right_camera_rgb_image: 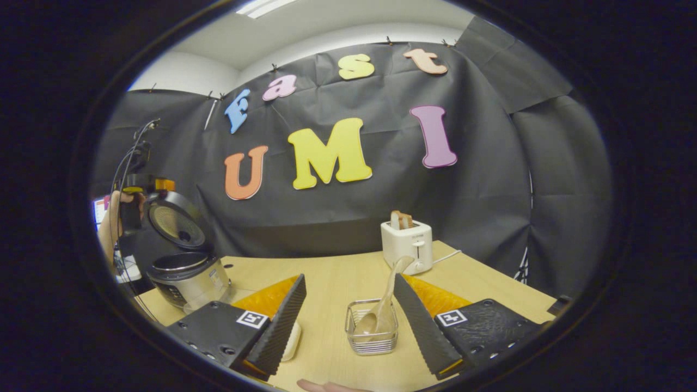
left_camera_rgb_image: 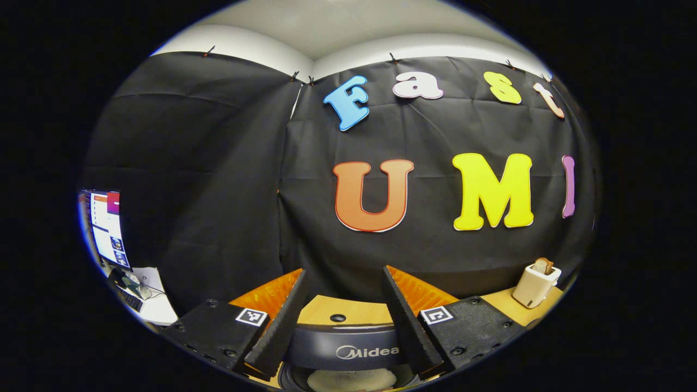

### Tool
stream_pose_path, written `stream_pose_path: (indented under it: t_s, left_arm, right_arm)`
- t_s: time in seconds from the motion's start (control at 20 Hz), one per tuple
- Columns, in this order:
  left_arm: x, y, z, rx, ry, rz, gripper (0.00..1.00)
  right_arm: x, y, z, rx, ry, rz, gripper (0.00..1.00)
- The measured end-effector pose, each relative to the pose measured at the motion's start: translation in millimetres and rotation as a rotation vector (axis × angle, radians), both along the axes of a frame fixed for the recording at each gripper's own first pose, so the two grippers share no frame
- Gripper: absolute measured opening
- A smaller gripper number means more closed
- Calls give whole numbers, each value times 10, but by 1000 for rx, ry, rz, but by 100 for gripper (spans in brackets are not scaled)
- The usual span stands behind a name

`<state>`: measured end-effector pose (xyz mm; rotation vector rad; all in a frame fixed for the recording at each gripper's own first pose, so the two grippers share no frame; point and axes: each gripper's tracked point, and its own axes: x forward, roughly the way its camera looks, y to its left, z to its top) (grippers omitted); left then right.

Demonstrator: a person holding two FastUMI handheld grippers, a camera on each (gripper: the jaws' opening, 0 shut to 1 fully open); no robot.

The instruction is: Close the left gripper, press the button to open the rice cooker; take a wooden spoon from the chopstick holder with the right hand, scoop a spoonful of rice and pour it into the rice cooker, then put the wooden spoon back into the chopstick holder.

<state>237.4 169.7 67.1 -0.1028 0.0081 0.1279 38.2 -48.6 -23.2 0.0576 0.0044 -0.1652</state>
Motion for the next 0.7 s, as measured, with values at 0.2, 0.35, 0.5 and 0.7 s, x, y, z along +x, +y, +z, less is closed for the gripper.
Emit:
stream_pose_path:
  t_s: [0.2, 0.35, 0.5, 0.7]
  left_arm:
    - [-300, -127, -354, 15, 37, -30, 87]
    - [-485, -262, -683, 18, 88, -73, 86]
    - [-600, -353, -1030, 5, 156, -112, 86]
    - [-709, -429, -1330, 29, 208, -104, 87]
  right_arm:
    - [-52, 72, 29, -16, -9, 13, 92]
    - [-67, 75, 54, -31, -16, 14, 92]
    - [-74, 58, 61, -35, -18, 10, 92]
    - [-72, 61, 46, -21, -15, 12, 96]
